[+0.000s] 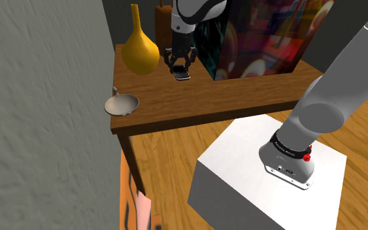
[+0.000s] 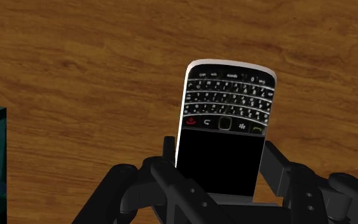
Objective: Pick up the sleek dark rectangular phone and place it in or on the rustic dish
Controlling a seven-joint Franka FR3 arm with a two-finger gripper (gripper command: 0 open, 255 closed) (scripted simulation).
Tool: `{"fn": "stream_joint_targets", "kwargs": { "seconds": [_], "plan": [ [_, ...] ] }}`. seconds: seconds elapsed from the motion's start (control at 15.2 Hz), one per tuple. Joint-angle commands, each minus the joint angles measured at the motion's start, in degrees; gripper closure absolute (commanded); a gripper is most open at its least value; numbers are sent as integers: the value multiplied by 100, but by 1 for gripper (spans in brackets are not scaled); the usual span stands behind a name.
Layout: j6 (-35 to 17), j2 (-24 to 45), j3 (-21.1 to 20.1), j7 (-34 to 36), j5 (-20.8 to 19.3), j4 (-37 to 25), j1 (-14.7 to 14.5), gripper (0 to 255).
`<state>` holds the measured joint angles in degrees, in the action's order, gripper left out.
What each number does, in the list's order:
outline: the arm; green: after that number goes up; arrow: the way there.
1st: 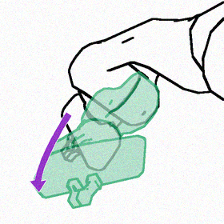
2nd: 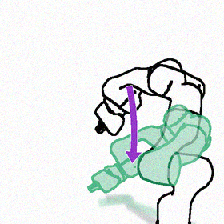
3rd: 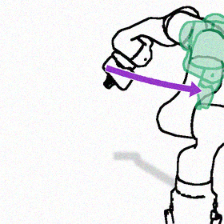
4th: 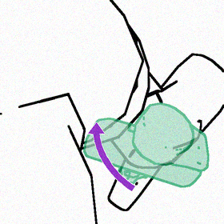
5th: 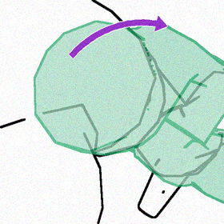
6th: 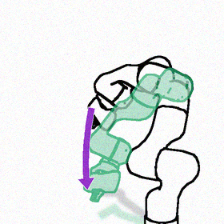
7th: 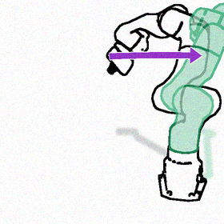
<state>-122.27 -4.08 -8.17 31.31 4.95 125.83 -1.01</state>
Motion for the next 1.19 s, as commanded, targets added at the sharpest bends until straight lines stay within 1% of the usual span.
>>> {"fn": "stream_joint_targets", "kwargs": {
  "seconds": [0.0,0.4,0.79,1.12],
  "plan": [
    [149,-46,4,3,0,-101,3,255],
    [555,-187,14,16,2,-367,8,255],
    [632,466,-403,847,-119,-1141,-342,255],
    [781,1140,-675,1531,-330,-1981,-672,255]
  ]
}}
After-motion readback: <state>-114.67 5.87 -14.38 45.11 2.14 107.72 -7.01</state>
